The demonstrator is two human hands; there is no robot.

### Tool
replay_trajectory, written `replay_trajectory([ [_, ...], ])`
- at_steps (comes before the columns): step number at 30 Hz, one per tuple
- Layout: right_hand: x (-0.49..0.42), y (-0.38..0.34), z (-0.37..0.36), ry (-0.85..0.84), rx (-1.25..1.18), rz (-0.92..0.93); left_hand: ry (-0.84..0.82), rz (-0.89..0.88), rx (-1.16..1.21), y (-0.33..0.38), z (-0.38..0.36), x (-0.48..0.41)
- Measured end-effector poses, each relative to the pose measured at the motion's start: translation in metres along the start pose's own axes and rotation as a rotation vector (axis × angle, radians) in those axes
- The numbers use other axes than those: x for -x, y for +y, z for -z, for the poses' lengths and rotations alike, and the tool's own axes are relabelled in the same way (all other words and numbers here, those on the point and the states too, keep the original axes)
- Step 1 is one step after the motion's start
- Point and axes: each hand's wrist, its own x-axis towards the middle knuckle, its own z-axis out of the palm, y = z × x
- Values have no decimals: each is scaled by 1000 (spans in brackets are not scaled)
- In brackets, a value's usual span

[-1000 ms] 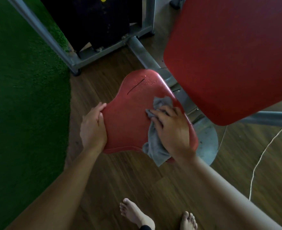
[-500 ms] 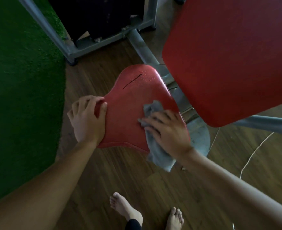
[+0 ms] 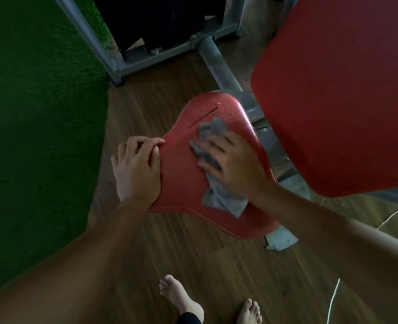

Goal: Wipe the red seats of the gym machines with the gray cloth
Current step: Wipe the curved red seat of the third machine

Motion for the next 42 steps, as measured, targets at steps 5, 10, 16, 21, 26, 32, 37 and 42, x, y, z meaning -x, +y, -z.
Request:
replay_trajectory([
  [5, -85, 38, -8, 32, 35, -279, -8, 33, 57, -2, -1, -1],
  [10, -44, -15, -12, 62, -40, -116, 15, 32, 76, -7, -4, -2],
  [16, -76, 34, -2, 26, -32, -47, -8, 54, 84, -5, -1, -3],
  [21, -59, 6, -3, 16, -21, -229, -6, 63, 102, -6, -2, -3],
  [26, -63, 32, 3, 87, -29, -279, -11, 68, 97, -5, -1, -4],
  [32, -42, -1, 1, 80, -57, -344, -6, 58, 84, -5, -2, -3],
  [37, -66, 24, -3, 57, 9, -259, -16, 66, 82, -5, -2, -4],
  [42, -101, 16, -16, 46, 0, -390, -20, 63, 96, -6, -3, -4],
])
